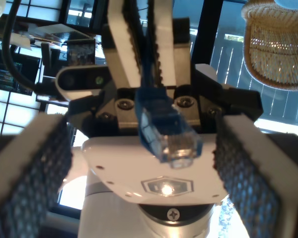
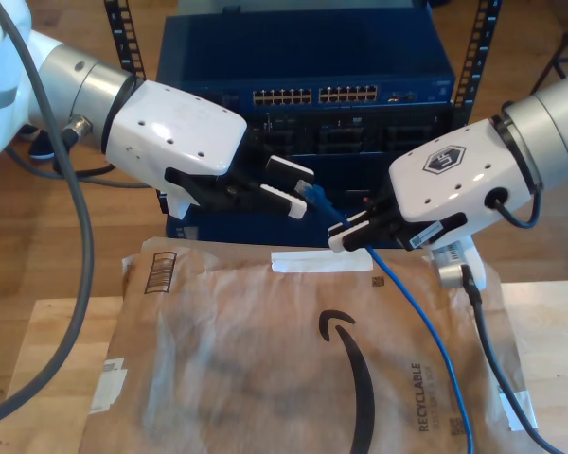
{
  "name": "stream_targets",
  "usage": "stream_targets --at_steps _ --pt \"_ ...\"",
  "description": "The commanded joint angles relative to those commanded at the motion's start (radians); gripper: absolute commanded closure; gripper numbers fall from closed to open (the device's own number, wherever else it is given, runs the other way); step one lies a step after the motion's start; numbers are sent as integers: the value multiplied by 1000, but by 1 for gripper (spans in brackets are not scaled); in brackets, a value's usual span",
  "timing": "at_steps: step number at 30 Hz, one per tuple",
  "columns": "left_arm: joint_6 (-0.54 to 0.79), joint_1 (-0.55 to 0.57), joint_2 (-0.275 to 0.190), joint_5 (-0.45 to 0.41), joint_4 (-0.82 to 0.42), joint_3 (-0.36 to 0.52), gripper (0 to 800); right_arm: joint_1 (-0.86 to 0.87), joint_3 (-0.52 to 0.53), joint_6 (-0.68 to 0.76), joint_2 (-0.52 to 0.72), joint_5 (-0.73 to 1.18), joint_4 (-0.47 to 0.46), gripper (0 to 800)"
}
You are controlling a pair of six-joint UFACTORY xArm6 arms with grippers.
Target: Grab the cable and plug it in
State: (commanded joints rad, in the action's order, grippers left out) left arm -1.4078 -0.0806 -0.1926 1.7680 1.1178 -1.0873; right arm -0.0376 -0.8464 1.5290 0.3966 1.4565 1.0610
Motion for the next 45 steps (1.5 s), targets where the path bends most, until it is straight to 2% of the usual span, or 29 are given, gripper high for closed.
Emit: stream_targets --at_steps 11,14,15,20,22,27,28,29,30,31,32,35,37,40,43,45 --pt "5 0 -2 0 0 2 503 -2 0 0 -2 0 0 794" --pt "6 0 -2 0 0 5 557 -3 0 0 -2 0 0 794" --pt "8 0 -3 0 2 12 598 -3 0 0 -2 0 0 794" --pt "21 0 -6 0 2 21 653 -2 0 0 -2 0 0 794" --pt "25 -2 -8 -5 6 21 752 -2 0 0 -2 0 0 794" --pt "26 -2 -8 -8 6 21 794 -3 2 0 -2 0 -2 787" --pt "26 -2 -8 -8 6 21 794 -3 2 0 -2 0 -2 764" --pt "26 -2 -8 -8 6 20 794 -3 2 -3 -2 0 -2 657" --pt "26 -2 -8 -8 6 20 795 -3 2 -9 -2 2 0 385" --pt "26 -2 -8 -3 6 20 795 -6 0 -17 -6 2 0 198" --pt "25 -6 -8 -3 8 21 795 -6 -2 -46 -8 -11 0 152" --pt "17 -29 2 -3 14 20 795 -34 15 -117 63 -232 -28 114" --pt "15 -49 20 2 48 17 795 -78 41 -120 140 -371 -104 111" --pt "-49 -100 89 18 86 5 795 -144 49 -114 209 -517 -241 92" --pt "-123 -117 135 66 101 -2 797 -224 68 -118 229 -606 -273 83" --pt "-126 -126 160 97 127 -17 797 -247 100 -121 265 -652 -276 37"
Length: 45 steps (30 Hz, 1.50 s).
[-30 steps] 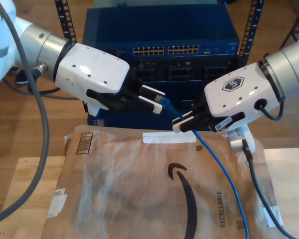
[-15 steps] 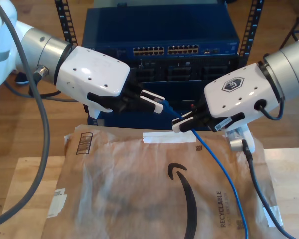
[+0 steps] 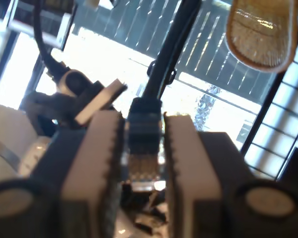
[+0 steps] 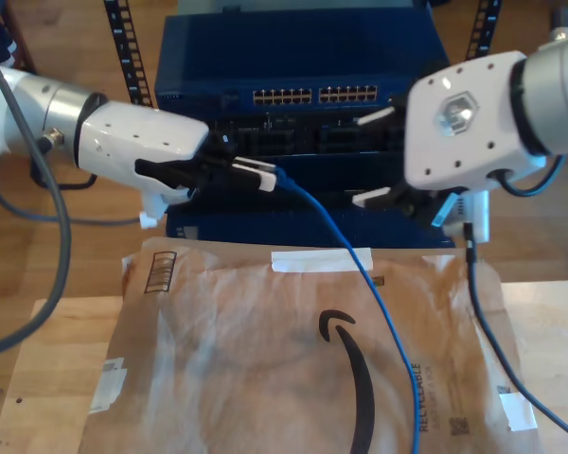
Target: Grab the cable and plug it in
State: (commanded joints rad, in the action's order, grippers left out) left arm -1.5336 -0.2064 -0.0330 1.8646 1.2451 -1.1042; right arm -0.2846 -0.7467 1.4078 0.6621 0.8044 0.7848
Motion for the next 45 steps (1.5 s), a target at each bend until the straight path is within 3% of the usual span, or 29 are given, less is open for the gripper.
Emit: stream_targets --at_steps 6,13,19,23,26,32,45 --pt "-40 -2 89 190 46 -49 795 -109 55 -51 87 -199 -8 36" --pt "-43 -2 152 250 60 -54 787 -152 92 -49 207 -269 -71 4" --pt "-43 -11 160 282 115 -57 791 -166 153 -49 244 -287 -68 3" --pt "-63 -14 192 333 146 -74 787 -282 193 -54 236 -411 -87 3" --pt "-89 -14 196 344 147 -74 787 -365 224 -51 213 -519 -150 3" --pt "-97 -14 206 384 150 -74 786 -463 278 -52 181 -666 -169 4" --pt "-95 -9 204 425 149 -64 779 -486 278 -46 175 -675 -167 21"
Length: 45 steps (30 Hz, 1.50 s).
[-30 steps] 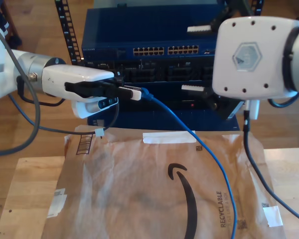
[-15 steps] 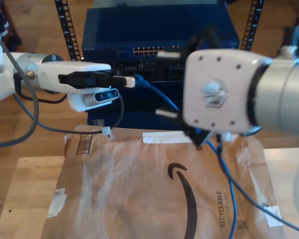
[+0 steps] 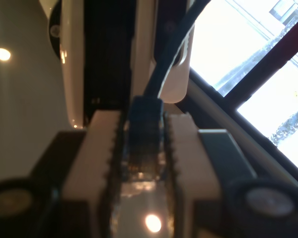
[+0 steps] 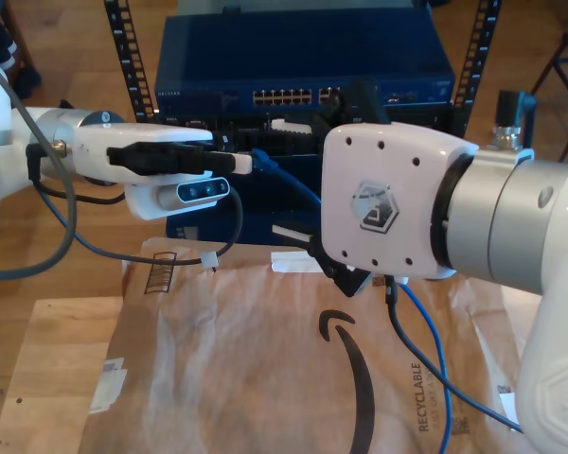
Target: Grab the cable and plug it in
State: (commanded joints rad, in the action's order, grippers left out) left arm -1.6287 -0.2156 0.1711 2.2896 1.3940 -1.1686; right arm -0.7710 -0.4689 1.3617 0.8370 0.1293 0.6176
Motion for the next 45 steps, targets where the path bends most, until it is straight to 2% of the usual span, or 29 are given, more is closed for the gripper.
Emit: stream_targets --at_steps 3,9,17,26,39,45 --pt "3 0 -5 29 0 2 779 -21 0 2 3 0 0 22" --pt "5 6 -6 31 0 0 779 -25 -5 2 6 -2 2 29" --pt "8 5 -9 32 0 2 778 -25 -3 3 15 -31 3 145" --pt "17 6 -21 32 2 2 779 -25 0 6 15 -32 5 224" --pt "17 17 -31 32 0 2 779 -25 2 8 15 -80 5 414" --pt "17 17 -32 32 0 0 779 -26 6 8 14 -92 5 438"
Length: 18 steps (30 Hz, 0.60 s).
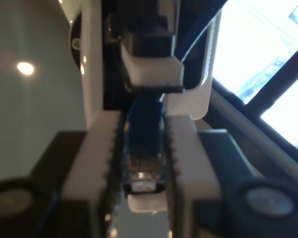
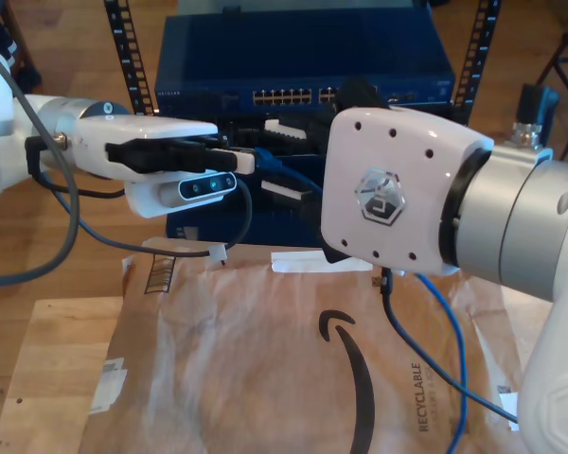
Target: Grab the cable and plug it in
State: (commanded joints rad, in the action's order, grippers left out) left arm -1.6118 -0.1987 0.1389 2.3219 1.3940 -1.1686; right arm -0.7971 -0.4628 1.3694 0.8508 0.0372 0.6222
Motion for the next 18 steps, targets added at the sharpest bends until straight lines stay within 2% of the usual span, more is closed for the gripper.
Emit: stream_targets --at_steps 18 --pt "-3 -2 5 -2 28 0 780 -9 2 0 0 0 0 442"
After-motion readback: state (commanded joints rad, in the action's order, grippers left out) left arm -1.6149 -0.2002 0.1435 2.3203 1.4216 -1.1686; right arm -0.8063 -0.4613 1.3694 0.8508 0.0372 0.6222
